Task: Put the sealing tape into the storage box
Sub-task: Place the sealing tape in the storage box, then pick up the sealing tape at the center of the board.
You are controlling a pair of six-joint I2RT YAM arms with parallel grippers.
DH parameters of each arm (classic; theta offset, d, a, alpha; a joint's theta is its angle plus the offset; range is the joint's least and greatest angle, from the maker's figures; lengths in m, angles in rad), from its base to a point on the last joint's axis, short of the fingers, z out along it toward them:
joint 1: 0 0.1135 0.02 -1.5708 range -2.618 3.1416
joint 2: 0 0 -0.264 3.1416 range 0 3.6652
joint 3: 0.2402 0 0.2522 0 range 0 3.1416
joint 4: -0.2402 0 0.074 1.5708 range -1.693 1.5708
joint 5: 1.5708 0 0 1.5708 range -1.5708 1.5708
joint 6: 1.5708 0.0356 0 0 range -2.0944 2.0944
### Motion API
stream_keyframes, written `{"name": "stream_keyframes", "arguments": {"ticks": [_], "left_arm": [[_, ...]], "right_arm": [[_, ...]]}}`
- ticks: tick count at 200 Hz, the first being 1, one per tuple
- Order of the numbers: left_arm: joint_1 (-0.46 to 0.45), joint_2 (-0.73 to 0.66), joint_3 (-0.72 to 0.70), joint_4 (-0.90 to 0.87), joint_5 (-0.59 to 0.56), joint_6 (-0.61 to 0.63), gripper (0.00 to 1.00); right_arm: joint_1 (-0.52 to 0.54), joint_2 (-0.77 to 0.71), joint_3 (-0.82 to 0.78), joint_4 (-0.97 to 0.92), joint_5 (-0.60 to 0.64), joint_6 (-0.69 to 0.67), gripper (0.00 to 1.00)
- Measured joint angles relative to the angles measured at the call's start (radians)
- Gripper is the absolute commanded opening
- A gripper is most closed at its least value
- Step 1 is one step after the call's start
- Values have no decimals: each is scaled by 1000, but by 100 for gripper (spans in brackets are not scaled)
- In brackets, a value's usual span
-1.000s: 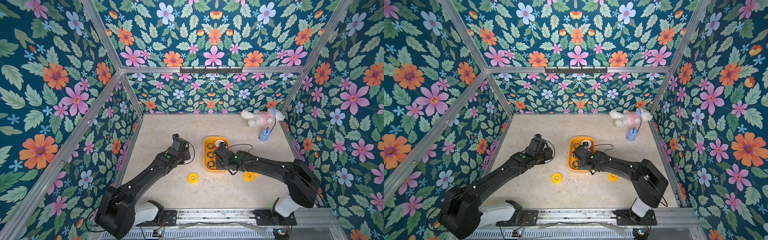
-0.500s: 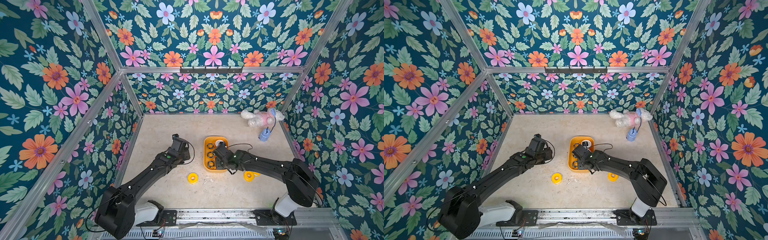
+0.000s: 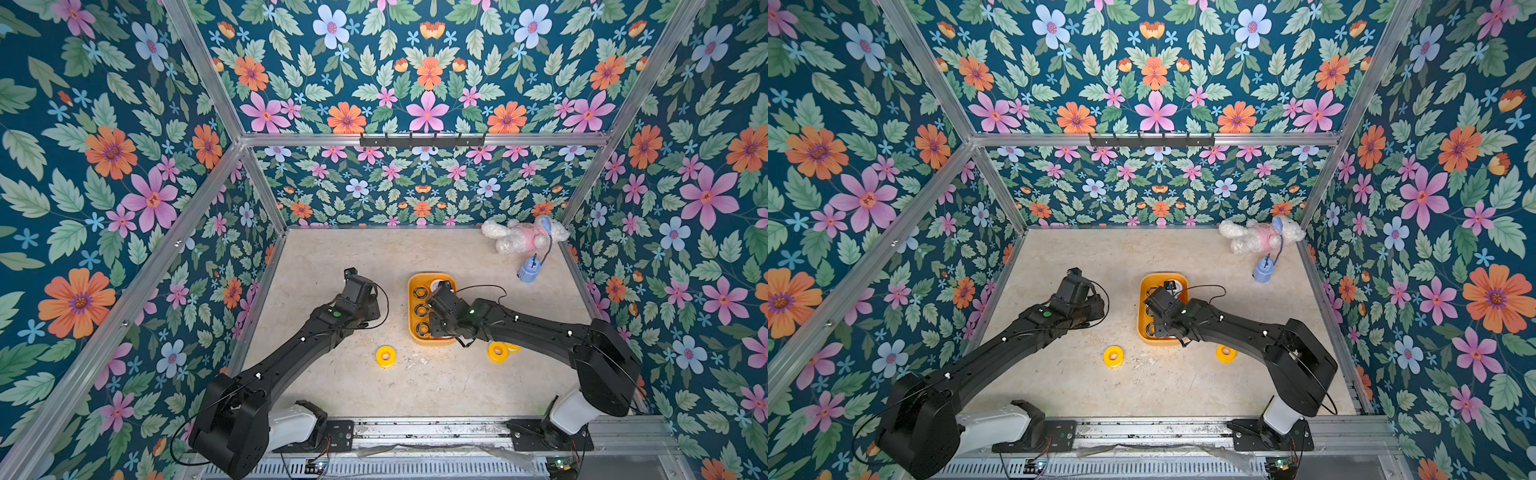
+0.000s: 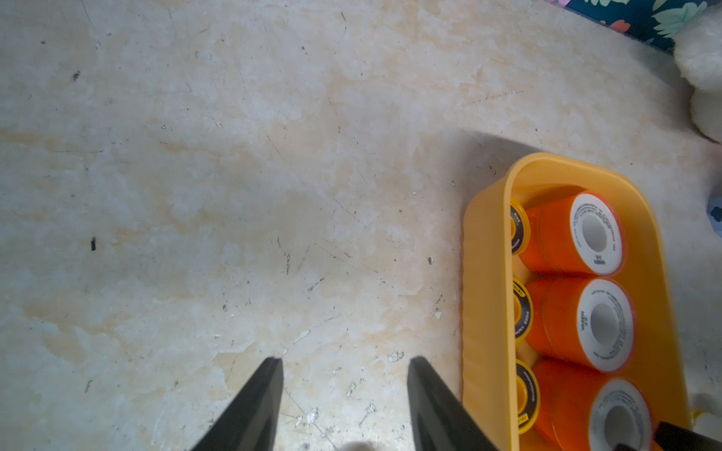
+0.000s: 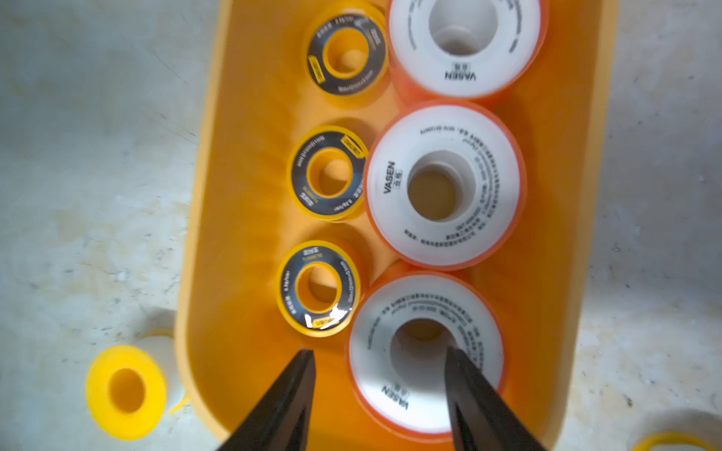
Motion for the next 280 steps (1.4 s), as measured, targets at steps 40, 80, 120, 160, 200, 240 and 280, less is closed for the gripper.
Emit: {"name": "stream_keyframes", "arguments": {"ticks": [40, 80, 120, 160, 200, 240, 280], "left_arm": [[0, -19, -10, -17, 1, 0, 57], [0, -63, -50, -42, 21, -1, 60], [0, -109, -93, -85, 62, -24, 62], [-13, -164, -160, -108, 128, -51, 66], [-45, -185, -206, -124, 160, -59, 73], [-129, -153, -204, -132, 163, -73, 81], [-211, -55, -168, -133, 126, -64, 83]], "right_arm": [[-4, -63, -18, 34, 0, 0, 59], [-62, -178, -128, 131, -40, 19, 58], [-174, -344, -269, 259, -106, 41, 58], [-295, -460, -364, 308, -153, 47, 58], [-334, -491, -401, 313, -162, 49, 59], [-335, -463, -410, 316, -183, 49, 59], [-336, -445, -410, 317, -200, 49, 59]]}}
